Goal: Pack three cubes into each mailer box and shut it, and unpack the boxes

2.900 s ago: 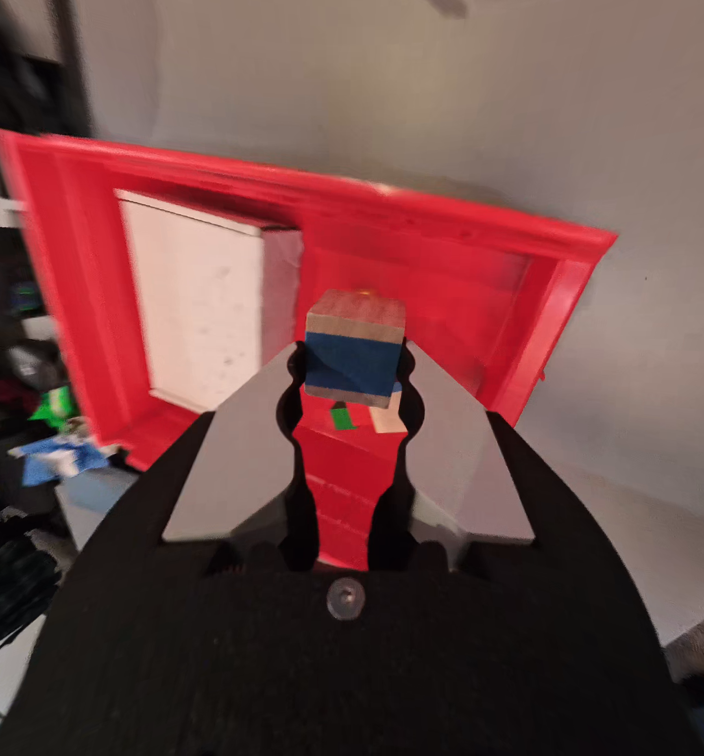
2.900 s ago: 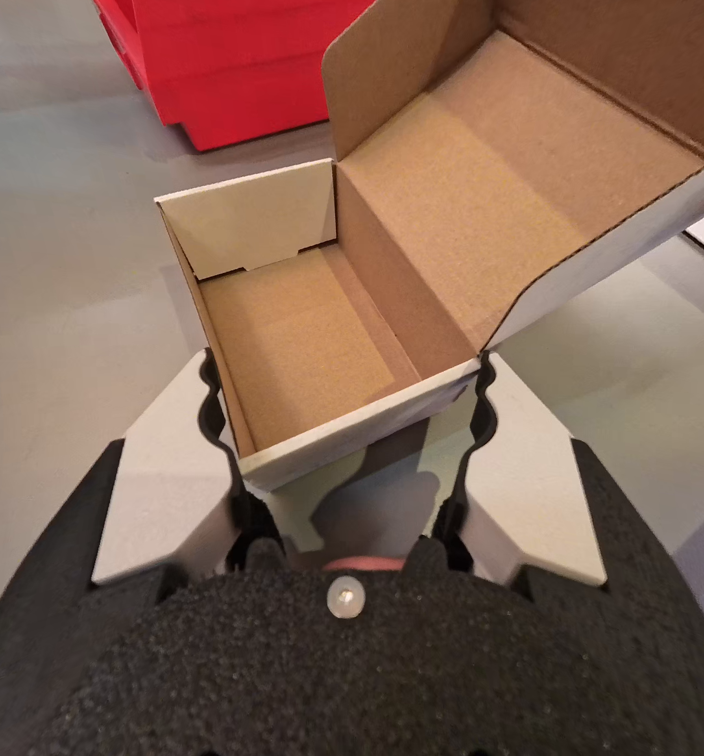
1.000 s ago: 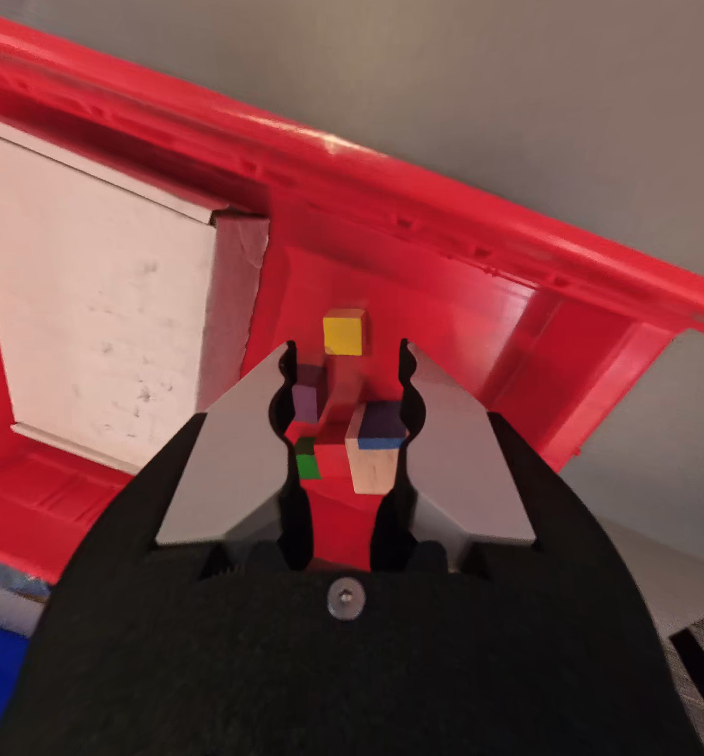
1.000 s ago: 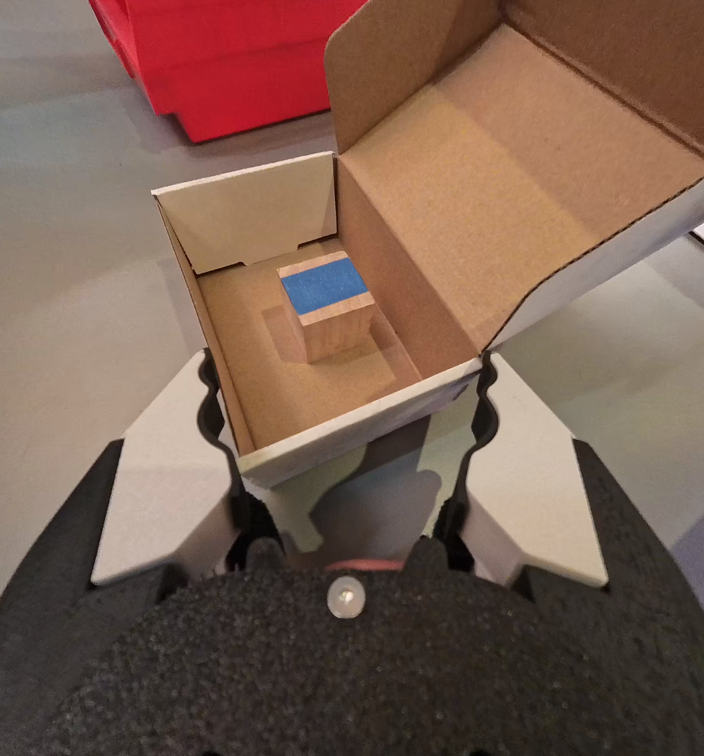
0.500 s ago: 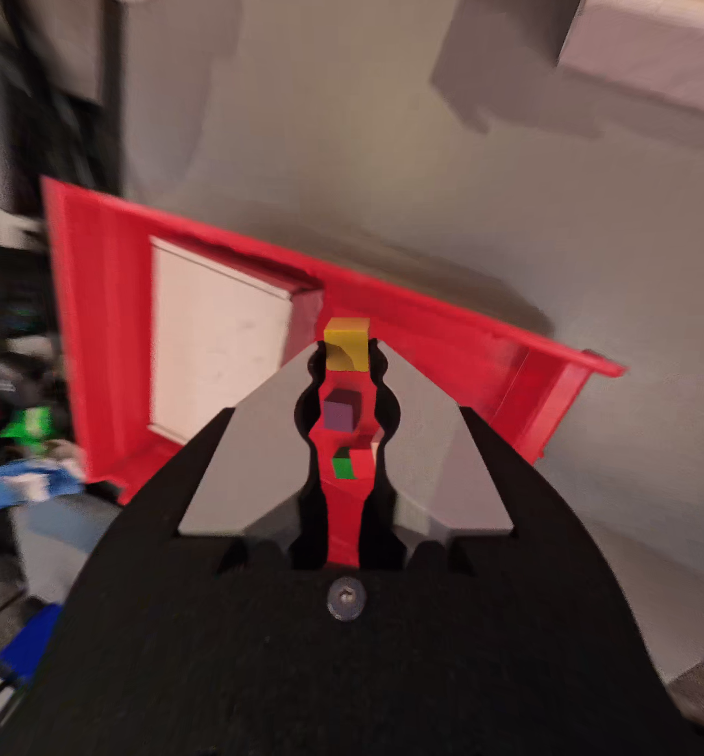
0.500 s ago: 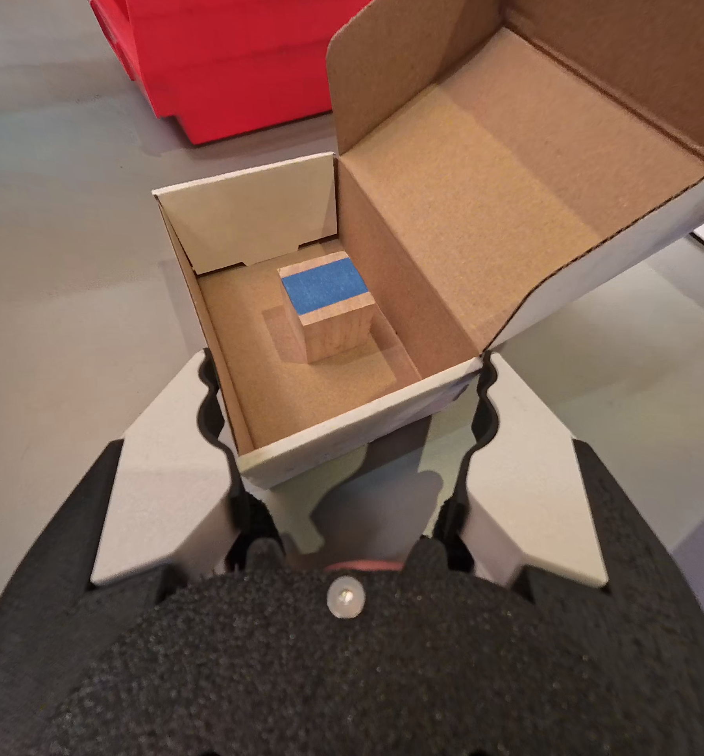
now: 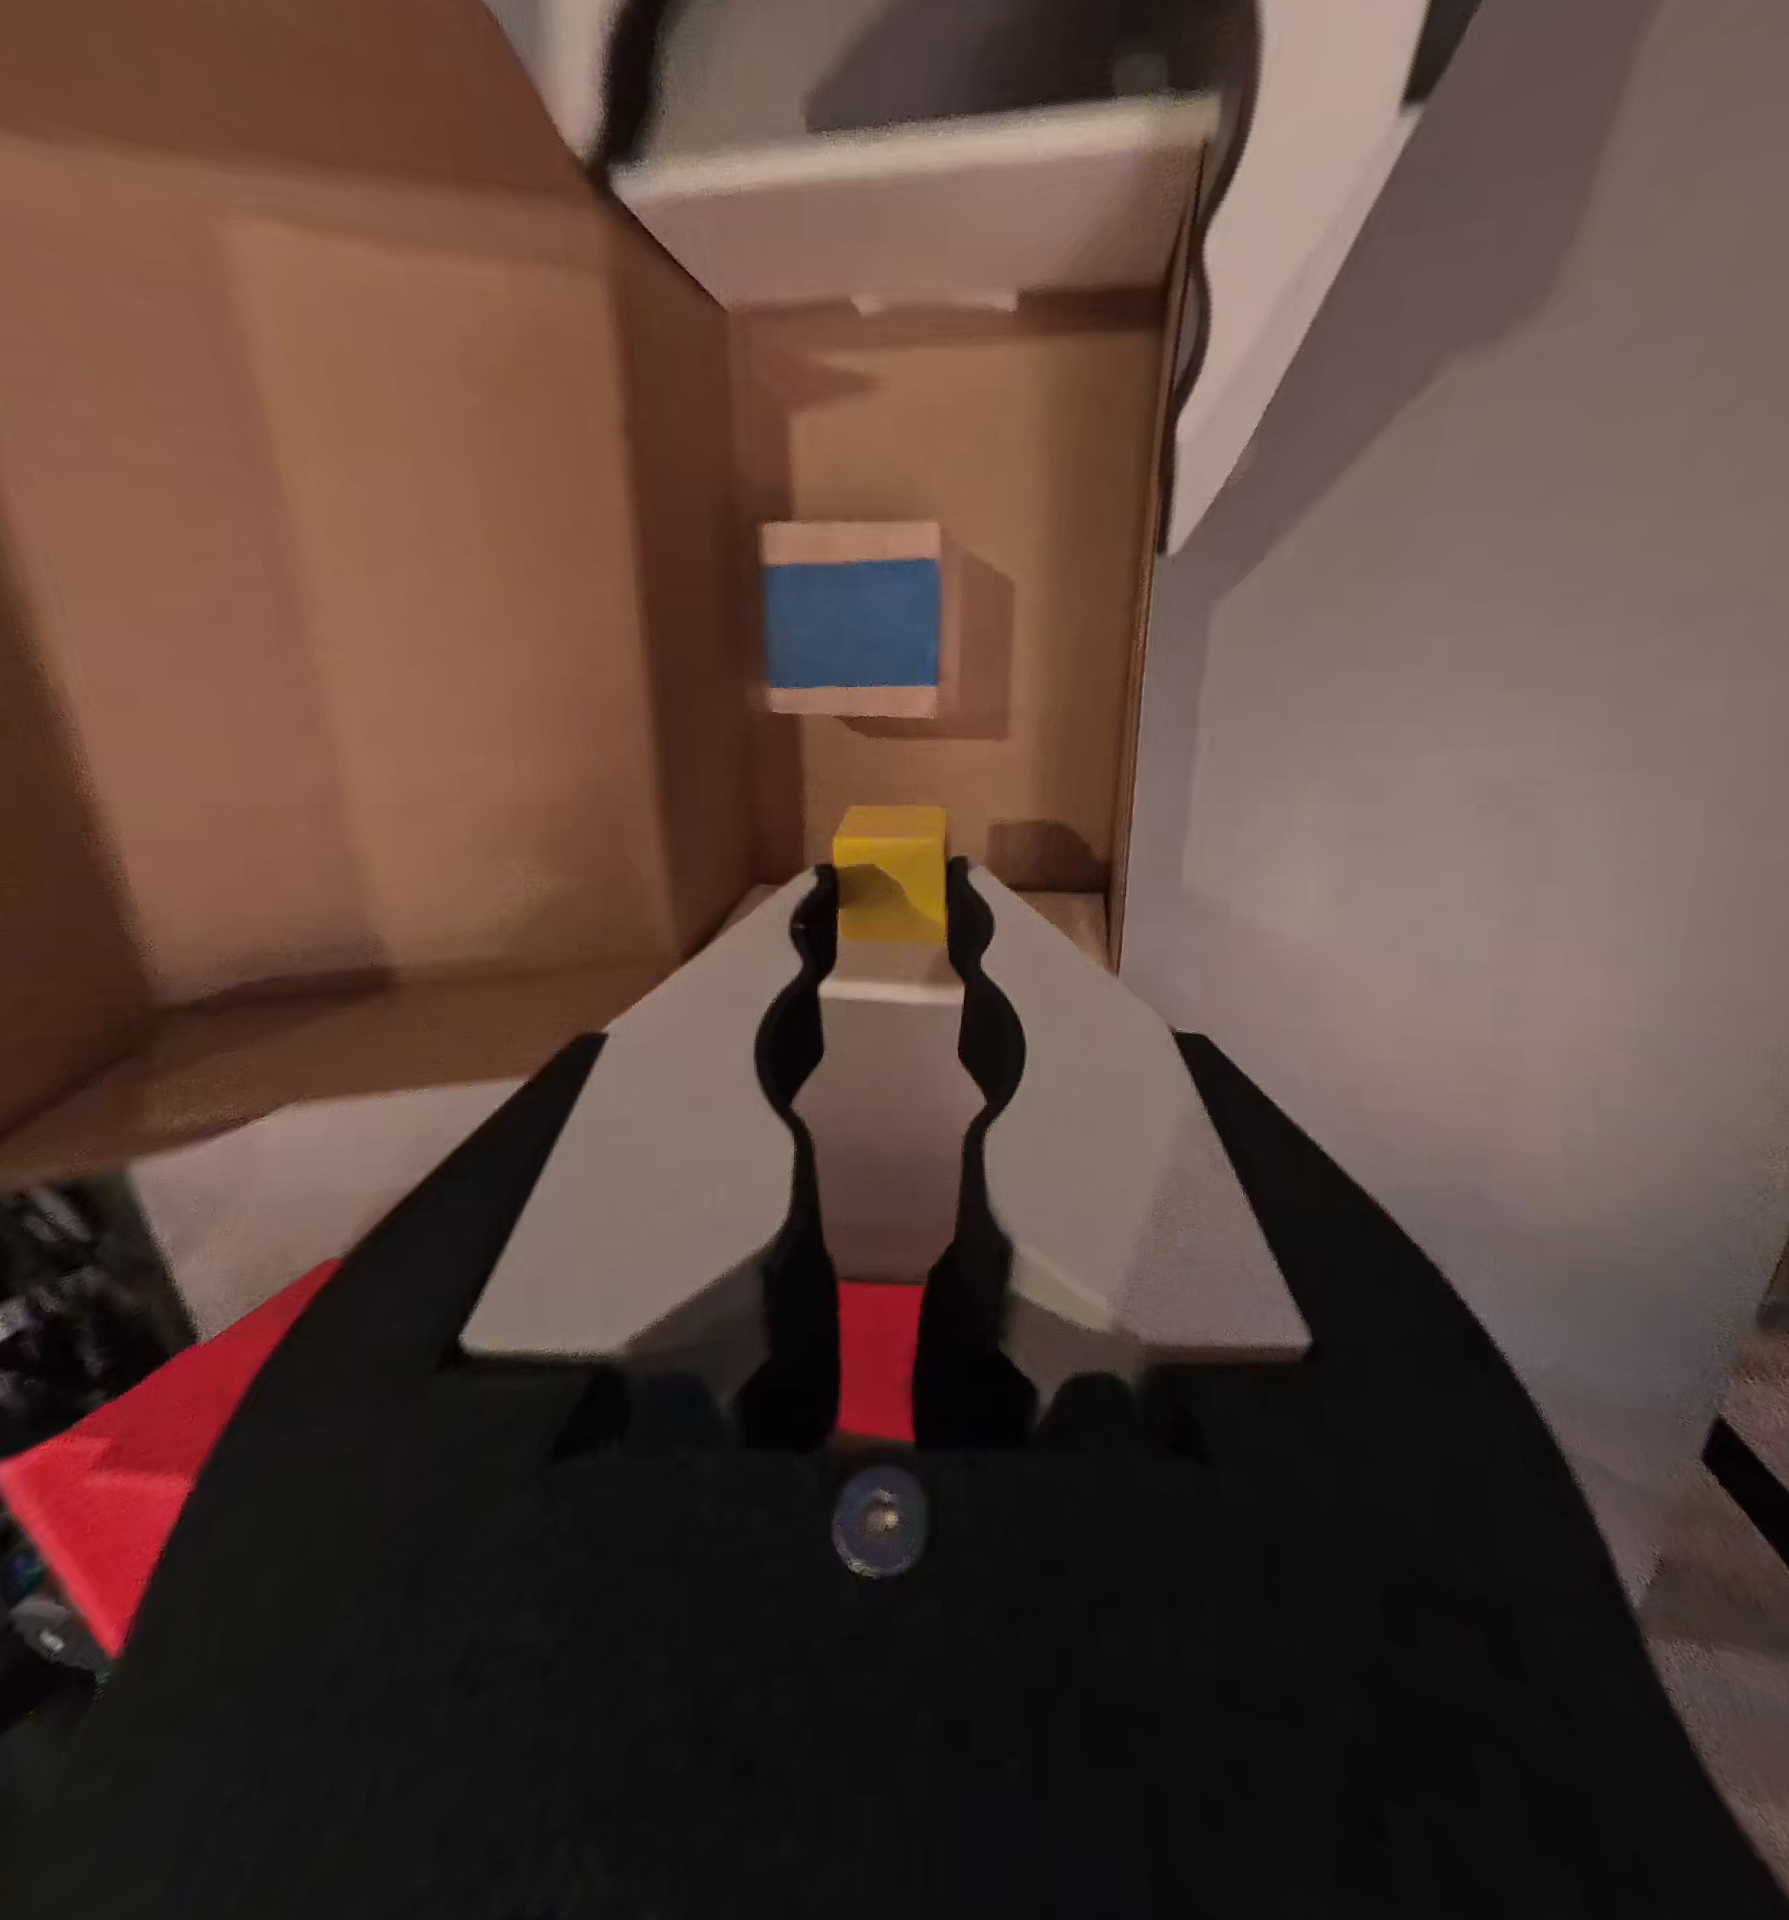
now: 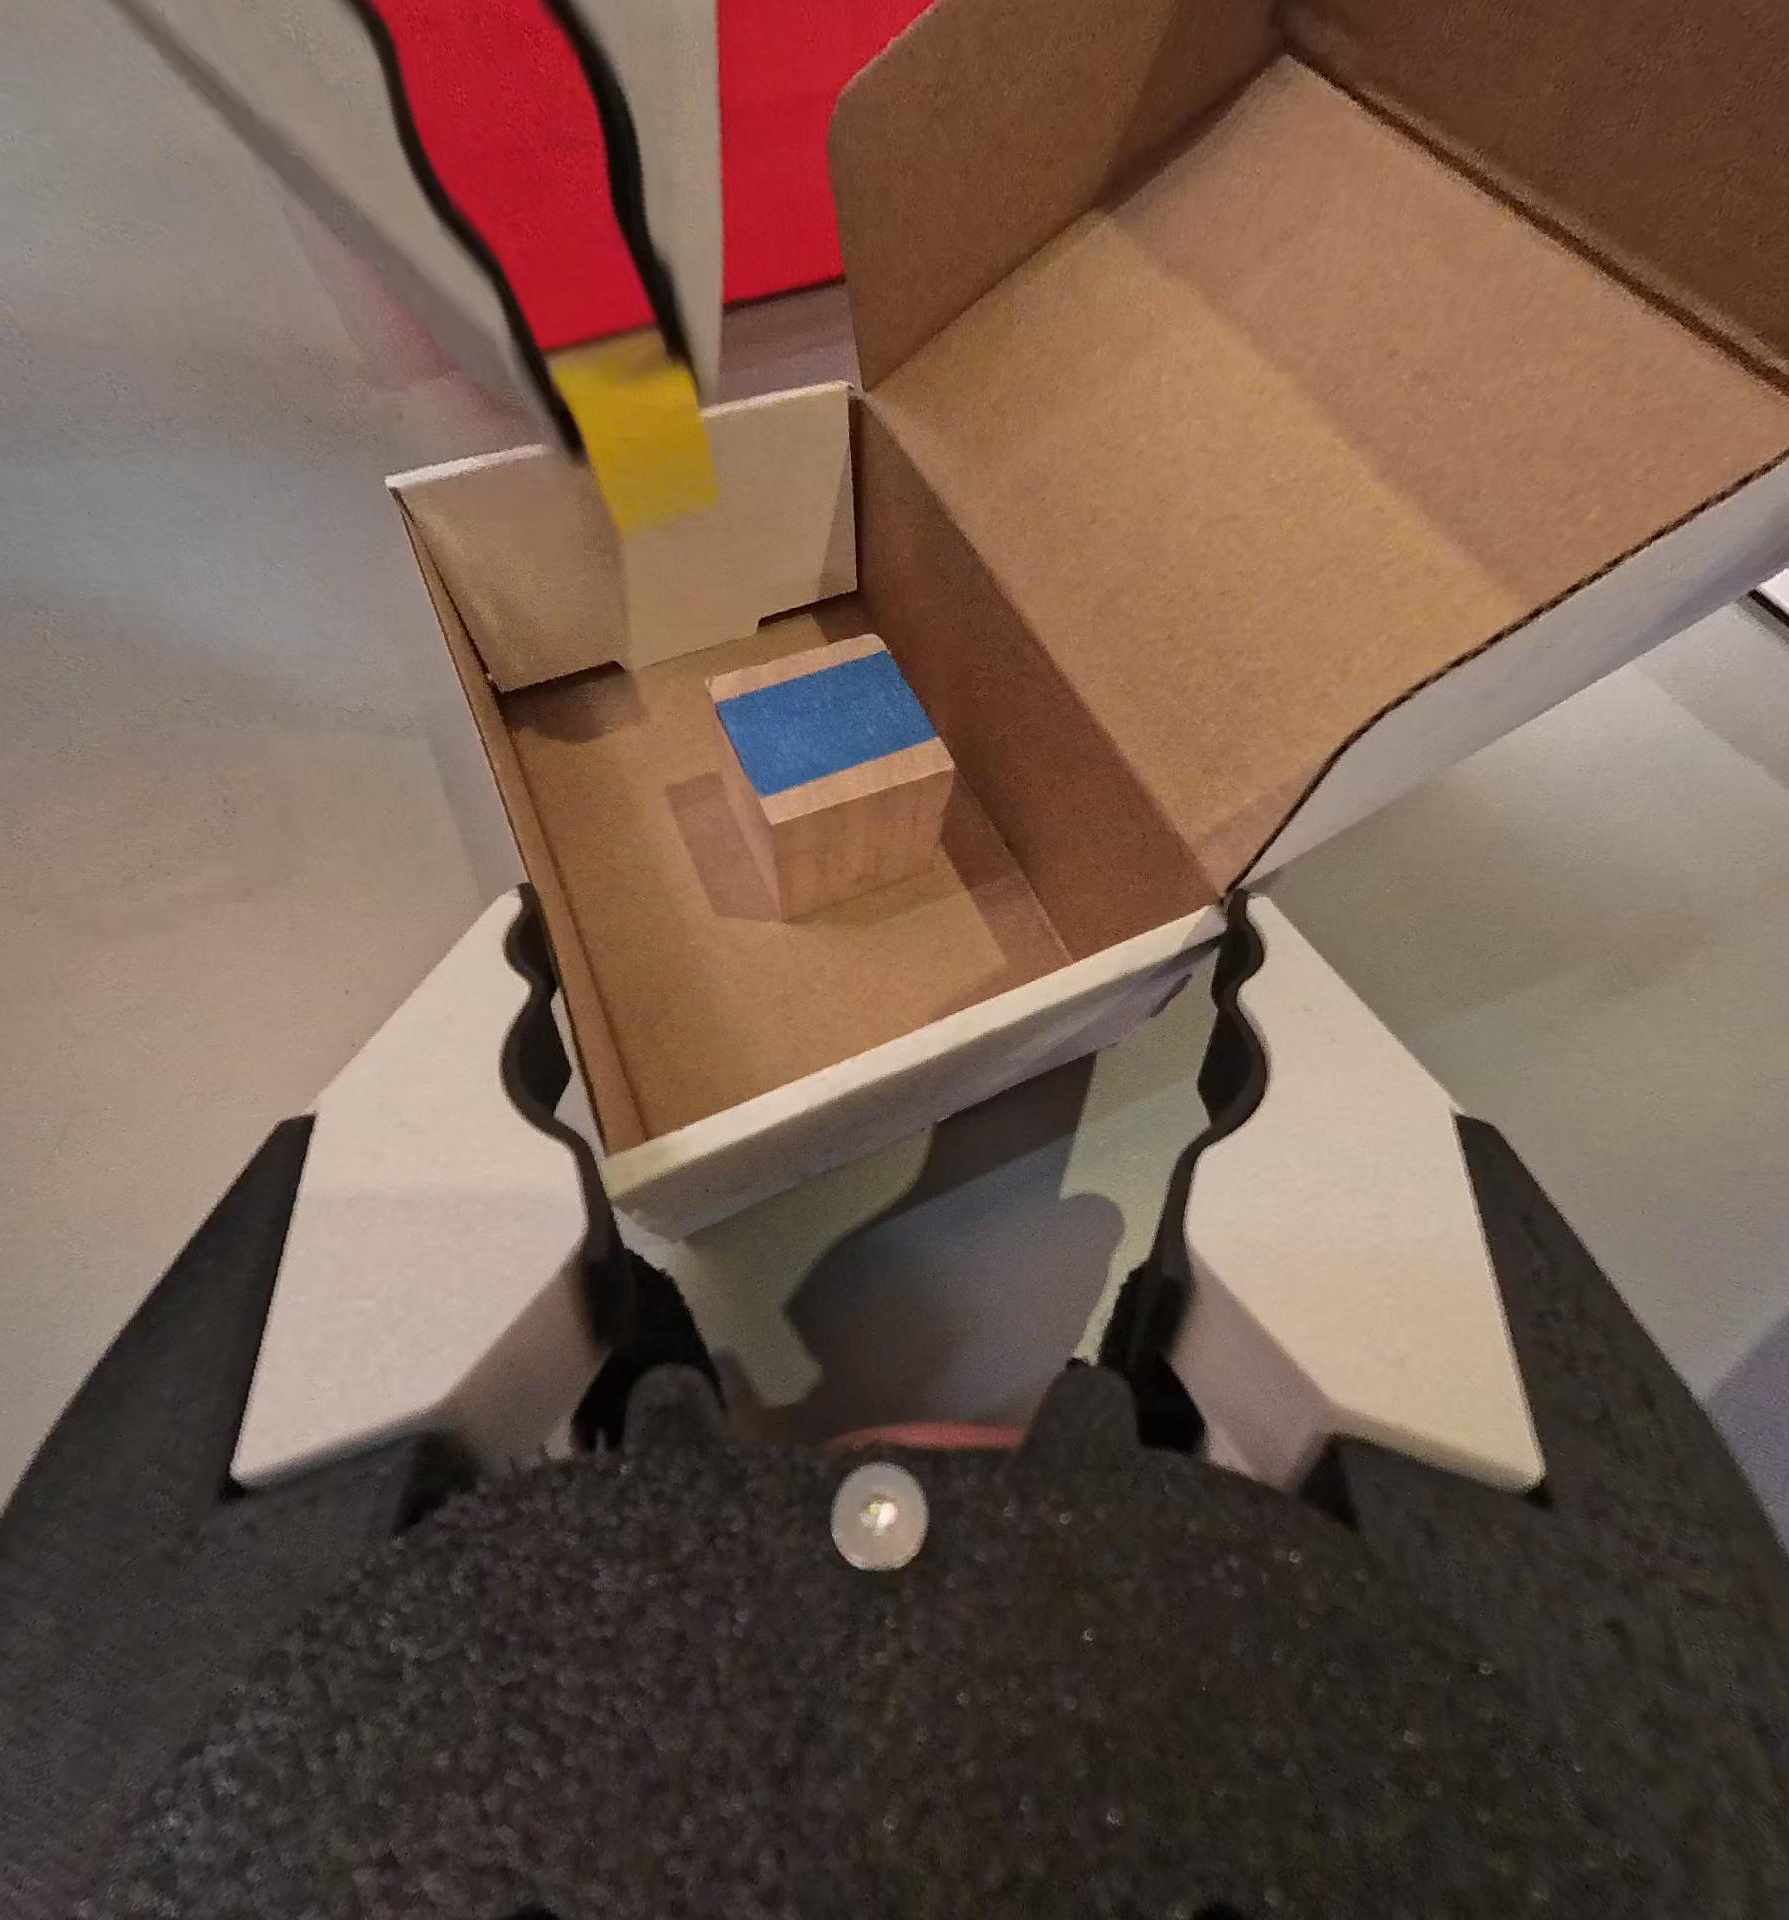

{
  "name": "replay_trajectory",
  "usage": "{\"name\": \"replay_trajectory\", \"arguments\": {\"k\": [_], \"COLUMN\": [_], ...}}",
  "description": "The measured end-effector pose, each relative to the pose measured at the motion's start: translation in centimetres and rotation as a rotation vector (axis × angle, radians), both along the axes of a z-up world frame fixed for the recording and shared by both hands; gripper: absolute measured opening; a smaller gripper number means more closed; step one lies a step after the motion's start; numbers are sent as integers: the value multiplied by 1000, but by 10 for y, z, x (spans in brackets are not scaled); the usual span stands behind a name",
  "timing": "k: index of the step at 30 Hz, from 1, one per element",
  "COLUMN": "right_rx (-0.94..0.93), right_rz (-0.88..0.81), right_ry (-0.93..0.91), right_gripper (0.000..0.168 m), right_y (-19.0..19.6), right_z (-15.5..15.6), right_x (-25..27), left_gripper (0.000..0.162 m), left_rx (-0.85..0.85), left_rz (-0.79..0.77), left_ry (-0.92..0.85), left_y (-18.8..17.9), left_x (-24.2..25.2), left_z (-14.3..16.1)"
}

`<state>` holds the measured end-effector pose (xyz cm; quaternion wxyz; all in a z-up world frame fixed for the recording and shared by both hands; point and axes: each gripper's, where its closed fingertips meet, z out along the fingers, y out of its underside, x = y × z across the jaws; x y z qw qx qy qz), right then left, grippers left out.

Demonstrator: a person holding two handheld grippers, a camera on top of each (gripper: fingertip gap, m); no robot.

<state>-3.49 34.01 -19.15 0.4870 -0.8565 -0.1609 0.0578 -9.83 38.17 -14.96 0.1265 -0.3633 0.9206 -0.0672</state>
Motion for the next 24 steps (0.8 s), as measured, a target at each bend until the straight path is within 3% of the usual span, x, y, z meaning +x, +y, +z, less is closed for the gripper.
{"name": "replay_trajectory", "arguments": {"k": [6,16,20,24], "right_rx": [1,1,2,1], "right_rz": [2,5,6,6], "right_ry": [1,-3,-1,-3], "right_gripper": [125,125,125,125], "right_y": [0,0,0,0], "right_z": [0,0,0,-1], "right_x": [0,0,0,0], "left_gripper": [18,19,37,43], "left_rx": [33,43,16,-81], "left_rz": [-16,-21,1,38], "left_ry": [149,196,148,-27], "left_y": [-5,-5,-8,0], "left_x": [3,5,3,1], "left_z": [-46,-65,-53,4]}}
